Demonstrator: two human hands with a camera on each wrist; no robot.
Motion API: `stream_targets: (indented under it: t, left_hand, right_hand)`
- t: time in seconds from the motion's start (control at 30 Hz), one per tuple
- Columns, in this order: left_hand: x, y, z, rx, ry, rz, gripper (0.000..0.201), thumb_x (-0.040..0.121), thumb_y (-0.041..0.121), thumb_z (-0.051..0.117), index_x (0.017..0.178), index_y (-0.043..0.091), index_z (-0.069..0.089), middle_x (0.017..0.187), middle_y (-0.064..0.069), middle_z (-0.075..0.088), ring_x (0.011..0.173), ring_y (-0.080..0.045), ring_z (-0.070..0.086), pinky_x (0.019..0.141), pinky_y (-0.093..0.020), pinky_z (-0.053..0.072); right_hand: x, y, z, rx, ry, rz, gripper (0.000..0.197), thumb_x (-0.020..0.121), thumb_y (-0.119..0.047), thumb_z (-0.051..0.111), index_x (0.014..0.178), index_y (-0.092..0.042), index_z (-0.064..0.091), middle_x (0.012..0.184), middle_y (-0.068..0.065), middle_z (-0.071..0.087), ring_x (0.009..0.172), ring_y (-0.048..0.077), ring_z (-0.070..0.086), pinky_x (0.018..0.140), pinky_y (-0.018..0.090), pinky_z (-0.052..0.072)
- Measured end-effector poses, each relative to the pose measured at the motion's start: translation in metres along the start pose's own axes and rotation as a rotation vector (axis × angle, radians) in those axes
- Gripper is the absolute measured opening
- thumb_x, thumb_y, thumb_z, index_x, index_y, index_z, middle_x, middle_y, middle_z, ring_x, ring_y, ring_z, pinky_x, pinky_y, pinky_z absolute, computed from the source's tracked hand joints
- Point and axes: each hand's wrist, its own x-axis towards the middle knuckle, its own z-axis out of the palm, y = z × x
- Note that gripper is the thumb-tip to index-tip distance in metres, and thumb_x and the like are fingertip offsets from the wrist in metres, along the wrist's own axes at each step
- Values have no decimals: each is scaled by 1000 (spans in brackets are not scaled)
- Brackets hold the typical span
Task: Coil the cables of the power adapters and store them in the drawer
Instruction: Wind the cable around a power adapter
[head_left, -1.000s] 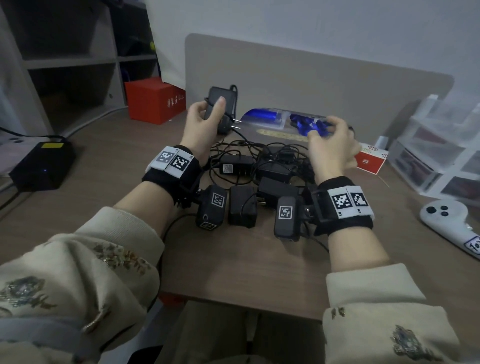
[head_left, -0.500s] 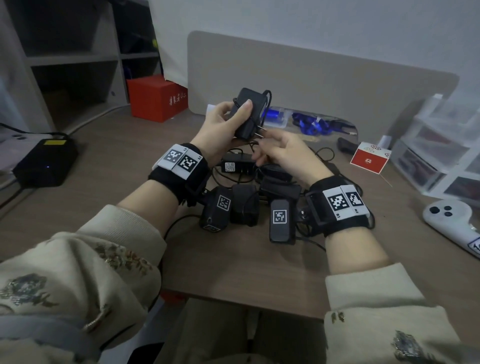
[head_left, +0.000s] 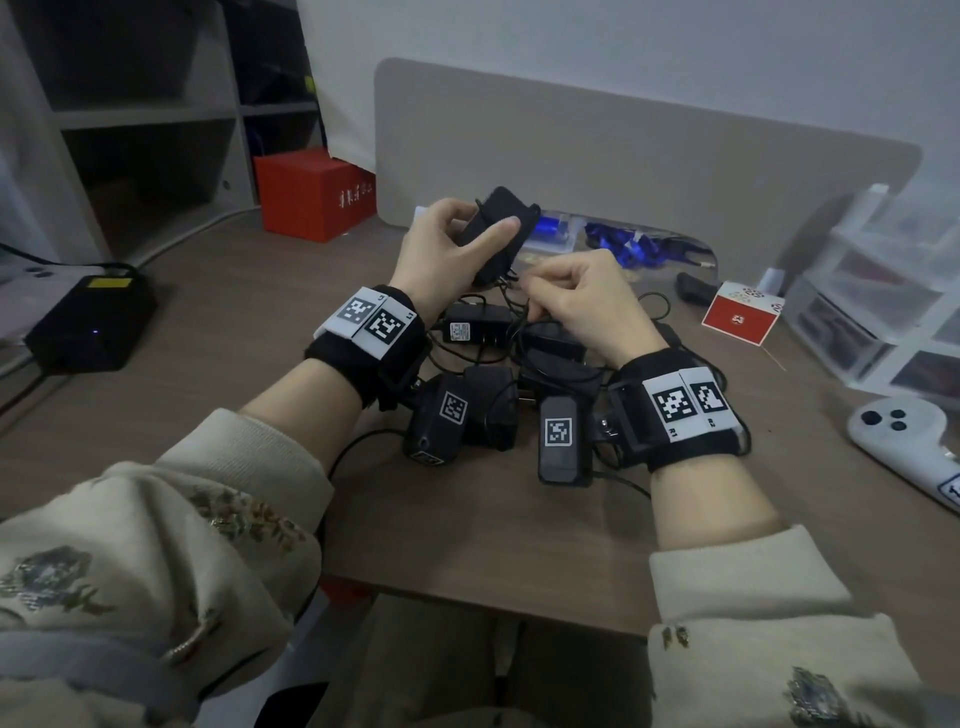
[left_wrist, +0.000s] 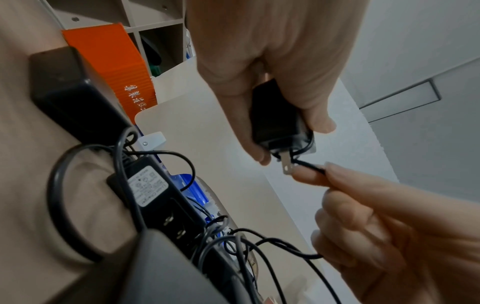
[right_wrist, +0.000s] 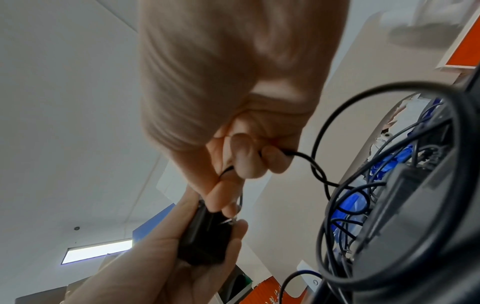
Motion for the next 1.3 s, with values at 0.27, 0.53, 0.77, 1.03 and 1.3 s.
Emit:
stream_targets:
  t: [0.27, 0.53, 0.77, 1.03, 1.3]
  left_hand:
    - [-8, 10, -1, 78, -124, -18, 34, 82, 26, 79, 101, 3, 62, 76, -3, 66, 51, -3, 64, 44, -23, 50]
    - [-9, 9, -3, 253, -280, 89, 39, 100, 30, 55, 63, 21, 60, 44, 10, 53, 42, -4, 53, 42, -26, 48]
    - [-10, 13, -7, 338, -460, 107, 45, 105, 28, 44, 62, 22, 53, 43, 14, 52, 40, -2, 49, 42, -15, 39]
    - [-11, 19, -15, 273, -674, -25, 37, 105, 30, 42, 76, 13, 58, 51, 8, 55, 44, -4, 51, 44, -16, 41]
    - [-14, 15, -19, -98, -792, -157, 43, 104, 30, 42, 71, 22, 68, 60, 1, 61, 48, -11, 55, 46, -23, 45]
  right_hand:
    - [-3, -7, 3, 74, 122, -47, 23, 85, -23, 75, 74, -4, 69, 60, -1, 61, 54, 4, 49, 58, 18, 40]
    - [-2, -2, 1, 14, 181, -26, 44, 69, -40, 84, 68, -2, 62, 56, 9, 49, 53, 12, 40, 56, 28, 38]
    - [-4, 4, -4, -155, 237, -64, 57, 58, -65, 77, 53, -20, 43, 51, -10, 41, 53, 9, 37, 57, 30, 36]
    - [-3, 6, -5, 41, 136, -172, 52, 62, -58, 76, 57, -14, 48, 54, -9, 40, 52, 1, 35, 52, 15, 31]
    - [-5, 2, -6, 133, 156, -245, 87, 73, -82, 43, 62, 4, 51, 57, 5, 43, 57, 6, 40, 55, 21, 32]
